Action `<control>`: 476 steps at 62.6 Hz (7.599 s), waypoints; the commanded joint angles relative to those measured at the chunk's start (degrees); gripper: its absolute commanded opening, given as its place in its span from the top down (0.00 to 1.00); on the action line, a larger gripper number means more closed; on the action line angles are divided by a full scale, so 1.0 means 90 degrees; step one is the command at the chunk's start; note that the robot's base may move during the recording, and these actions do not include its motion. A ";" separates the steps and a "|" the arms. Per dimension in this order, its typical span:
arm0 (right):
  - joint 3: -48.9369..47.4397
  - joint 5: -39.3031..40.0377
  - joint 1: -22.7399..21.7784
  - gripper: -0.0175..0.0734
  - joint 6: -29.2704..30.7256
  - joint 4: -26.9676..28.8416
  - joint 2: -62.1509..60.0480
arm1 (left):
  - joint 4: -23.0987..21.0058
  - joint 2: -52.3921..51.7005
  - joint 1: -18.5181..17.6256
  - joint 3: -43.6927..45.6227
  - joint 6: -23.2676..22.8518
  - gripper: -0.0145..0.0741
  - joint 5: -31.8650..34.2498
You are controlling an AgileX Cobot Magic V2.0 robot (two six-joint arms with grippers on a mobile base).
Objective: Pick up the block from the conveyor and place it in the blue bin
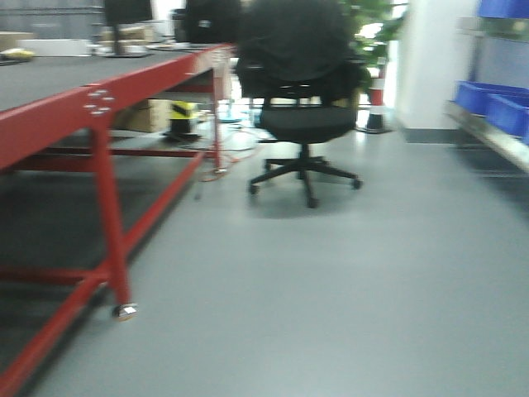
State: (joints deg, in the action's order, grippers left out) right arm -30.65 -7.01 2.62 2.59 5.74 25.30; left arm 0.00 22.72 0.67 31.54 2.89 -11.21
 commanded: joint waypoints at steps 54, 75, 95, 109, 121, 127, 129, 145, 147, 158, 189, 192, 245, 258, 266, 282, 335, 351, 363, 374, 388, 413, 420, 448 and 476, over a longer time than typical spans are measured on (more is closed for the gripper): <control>0.0026 0.0165 -0.0022 0.99 -0.0003 -0.0056 -0.0034 | 0.0000 -0.0024 0.0035 -0.0018 -0.0015 0.96 0.0165; 0.0026 0.0165 -0.0022 0.99 -0.0003 -0.0056 -0.0034 | 0.0000 -0.0024 0.0035 -0.0018 -0.0015 0.96 0.0165; 0.0026 0.0165 -0.0022 0.99 -0.0003 -0.0056 -0.0034 | 0.0000 -0.0024 0.0035 -0.0018 -0.0015 0.96 0.0165; 0.0026 0.0165 -0.0022 0.99 -0.0003 -0.0056 -0.0034 | 0.0000 -0.0024 0.0035 -0.0018 -0.0015 0.96 0.0165; 0.0026 0.0165 -0.0022 0.99 -0.0003 -0.0056 -0.0034 | 0.0000 -0.0024 0.0035 -0.0018 -0.0015 0.96 0.0165; 0.0026 0.0165 -0.0022 0.99 -0.0003 -0.0056 -0.0034 | 0.0000 -0.0024 0.0035 -0.0018 -0.0015 0.96 0.0165; 0.0026 0.0165 -0.0022 0.99 -0.0003 -0.0056 -0.0034 | 0.0000 -0.0024 0.0035 -0.0018 -0.0015 0.96 0.0165; 0.0026 0.0165 -0.0022 0.99 -0.0003 -0.0056 -0.0034 | 0.0000 -0.0024 0.0035 -0.0018 -0.0015 0.96 0.0165; 0.0026 0.0165 -0.0022 0.99 -0.0003 -0.0056 -0.0034 | 0.0000 -0.0024 0.0035 -0.0018 -0.0015 0.96 0.0165; 0.0026 0.0165 -0.0022 0.99 -0.0003 -0.0056 -0.0034 | 0.0000 -0.0024 0.0035 -0.0018 -0.0015 0.96 0.0165; 0.0026 0.0165 -0.0022 0.99 -0.0003 -0.0056 -0.0034 | 0.0000 -0.0024 0.0035 -0.0018 -0.0015 0.96 0.0165; 0.0026 0.0165 -0.0022 0.99 -0.0003 -0.0056 -0.0034 | 0.0000 -0.0024 0.0035 -0.0018 -0.0015 0.96 0.0165; 0.0026 0.0165 -0.0022 0.99 -0.0003 -0.0056 -0.0034 | 0.0000 -0.0024 0.0035 -0.0018 -0.0015 0.96 0.0165; 0.0026 0.0165 -0.0022 0.99 -0.0003 -0.0056 -0.0034 | 0.0000 -0.0024 0.0035 -0.0018 -0.0015 0.96 0.0165; 0.0026 0.0165 -0.0022 0.99 -0.0003 -0.0056 -0.0034 | 0.0000 -0.0024 0.0035 -0.0018 -0.0015 0.96 0.0165; 0.0026 0.0165 -0.0022 0.99 -0.0003 -0.0056 -0.0034 | 0.0000 -0.0024 0.0035 -0.0018 -0.0015 0.96 0.0165; 0.0026 0.0165 -0.0022 0.99 -0.0003 -0.0056 -0.0034 | 0.0000 -0.0024 0.0035 -0.0018 -0.0015 0.96 0.0165; 0.0026 0.0165 -0.0022 0.99 -0.0003 -0.0056 -0.0034 | 0.0000 -0.0024 0.0035 -0.0018 -0.0015 0.96 0.0165; 0.0026 0.0165 -0.0022 0.99 -0.0003 -0.0056 -0.0034 | 0.0000 -0.0024 0.0035 -0.0018 -0.0015 0.96 0.0165; 0.0026 0.0165 -0.0022 0.99 -0.0003 -0.0056 -0.0034 | 0.0000 -0.0024 0.0035 -0.0018 -0.0015 0.96 0.0165; 0.0026 0.0165 -0.0022 0.99 -0.0003 -0.0056 -0.0034 | 0.0000 -0.0024 0.0035 -0.0018 -0.0015 0.96 0.0165; 0.0026 0.0165 -0.0022 0.99 -0.0003 -0.0056 -0.0034 | 0.0000 -0.0024 0.0035 -0.0018 -0.0015 0.96 0.0165; 0.0026 0.0165 -0.0022 0.99 -0.0003 -0.0056 -0.0034 | 0.0000 -0.0024 0.0035 -0.0018 -0.0015 0.96 0.0165; 0.0026 0.0165 -0.0022 0.99 -0.0003 -0.0056 -0.0034 | 0.0000 -0.0024 0.0035 -0.0018 -0.0015 0.96 0.0165; 0.0026 0.0271 -0.0022 0.99 -0.0003 -0.0056 -0.0034 | 0.0000 -0.0024 0.0035 -0.0018 -0.0015 0.96 0.0215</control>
State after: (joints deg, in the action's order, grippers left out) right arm -30.65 -6.87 2.62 2.59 5.74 25.30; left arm 0.00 22.72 0.67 31.41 2.89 -10.87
